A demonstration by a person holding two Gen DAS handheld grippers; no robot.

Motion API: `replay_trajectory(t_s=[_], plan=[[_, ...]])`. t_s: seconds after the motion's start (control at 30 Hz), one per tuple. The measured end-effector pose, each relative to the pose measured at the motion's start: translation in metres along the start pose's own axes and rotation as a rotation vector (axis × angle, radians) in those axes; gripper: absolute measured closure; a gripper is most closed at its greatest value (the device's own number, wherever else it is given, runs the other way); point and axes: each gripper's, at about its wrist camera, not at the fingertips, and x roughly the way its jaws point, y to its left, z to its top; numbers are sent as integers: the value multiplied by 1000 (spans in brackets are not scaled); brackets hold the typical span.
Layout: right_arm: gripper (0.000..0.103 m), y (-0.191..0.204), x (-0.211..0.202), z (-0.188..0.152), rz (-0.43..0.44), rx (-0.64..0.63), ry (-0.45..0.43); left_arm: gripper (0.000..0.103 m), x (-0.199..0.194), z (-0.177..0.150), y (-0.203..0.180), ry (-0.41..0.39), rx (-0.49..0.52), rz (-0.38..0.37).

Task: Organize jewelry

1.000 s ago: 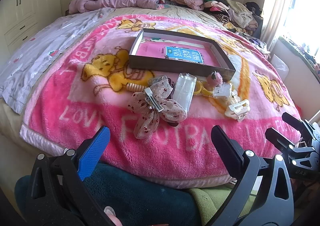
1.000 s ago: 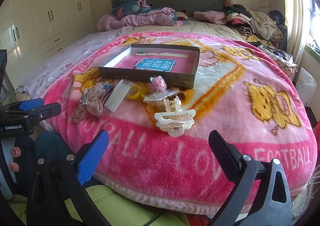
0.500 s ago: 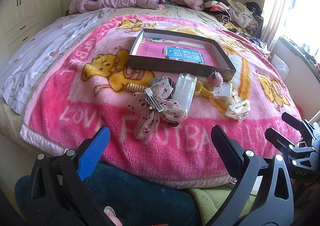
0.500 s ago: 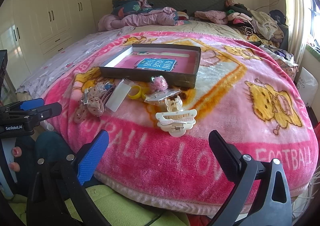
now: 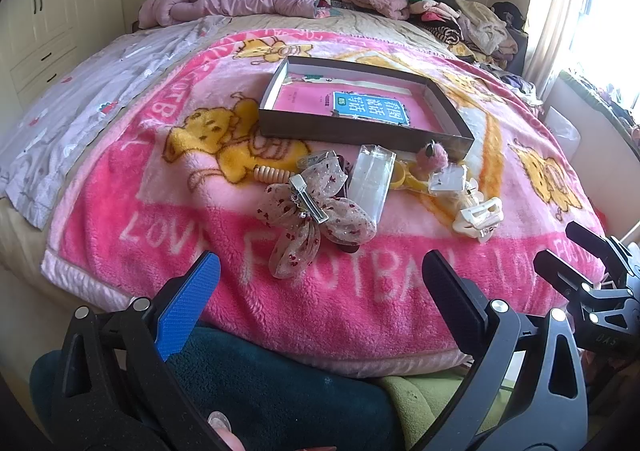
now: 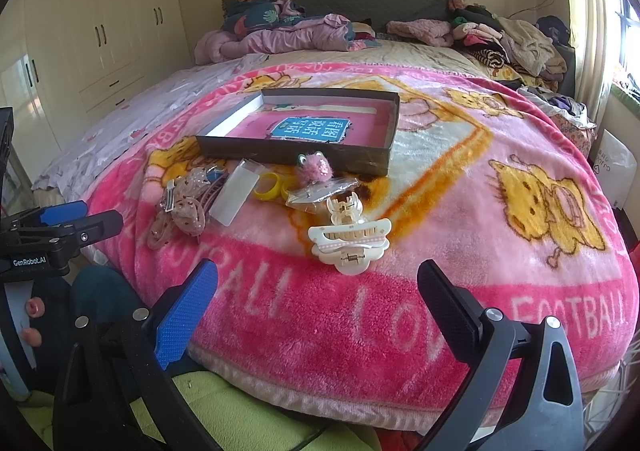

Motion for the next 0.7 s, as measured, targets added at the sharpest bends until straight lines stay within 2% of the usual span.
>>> replay_trajectory(t_s=[0.7], plan=[[6,-15,1,0,-6,29,-8,11,10,2,-10,15,12,-15]])
